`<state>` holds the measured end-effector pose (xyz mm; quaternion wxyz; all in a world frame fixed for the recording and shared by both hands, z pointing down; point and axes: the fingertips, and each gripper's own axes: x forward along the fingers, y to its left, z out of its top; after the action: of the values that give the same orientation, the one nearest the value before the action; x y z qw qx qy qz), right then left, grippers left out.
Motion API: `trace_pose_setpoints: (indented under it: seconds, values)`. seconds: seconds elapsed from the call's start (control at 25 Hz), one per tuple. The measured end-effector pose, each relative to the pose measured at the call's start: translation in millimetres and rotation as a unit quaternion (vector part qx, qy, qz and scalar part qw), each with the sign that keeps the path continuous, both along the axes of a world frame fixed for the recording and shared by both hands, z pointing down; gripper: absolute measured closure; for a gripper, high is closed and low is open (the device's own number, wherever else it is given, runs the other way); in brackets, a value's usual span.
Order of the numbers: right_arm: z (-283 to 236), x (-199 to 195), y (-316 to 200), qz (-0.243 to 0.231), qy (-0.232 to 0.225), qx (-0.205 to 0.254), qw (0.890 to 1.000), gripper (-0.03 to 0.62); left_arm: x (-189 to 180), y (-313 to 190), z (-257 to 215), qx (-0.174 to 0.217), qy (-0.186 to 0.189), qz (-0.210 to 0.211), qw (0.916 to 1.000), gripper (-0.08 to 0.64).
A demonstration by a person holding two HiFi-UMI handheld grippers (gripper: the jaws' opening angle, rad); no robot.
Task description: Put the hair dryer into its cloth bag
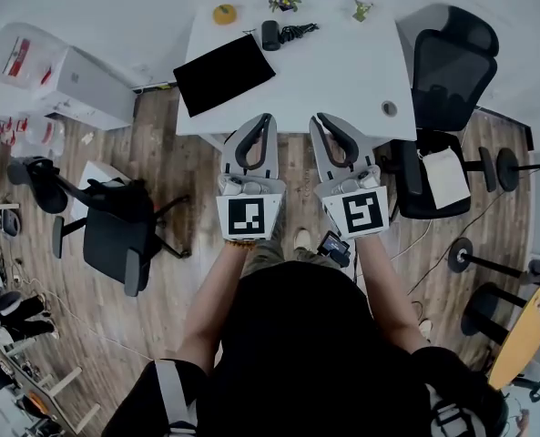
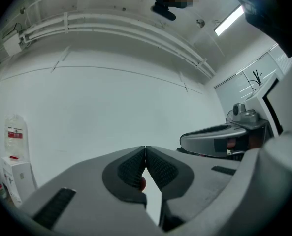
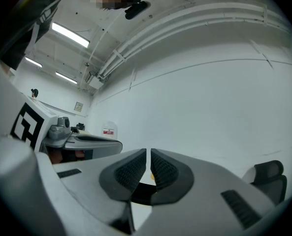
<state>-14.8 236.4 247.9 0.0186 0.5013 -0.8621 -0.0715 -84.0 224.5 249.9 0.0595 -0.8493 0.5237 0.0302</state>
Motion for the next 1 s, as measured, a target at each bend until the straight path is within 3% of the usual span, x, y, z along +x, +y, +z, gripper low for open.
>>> trace_pose_setpoints:
  seconds: [0.64,1.0]
  values:
    - [11.8,-45.7,-96.3,0.023,0.025,-0.005,0.999,0.561,-40.0,-104.2,11.3,-0.005,0.002,0.039,0.9992,0.537]
    - [26.3,-62.8,-132.5,0.037,0.04,-0.034,0.998,0.546,-55.4,-145.7,26.4,-0.025,0.004,0.063,0.9977,0.537]
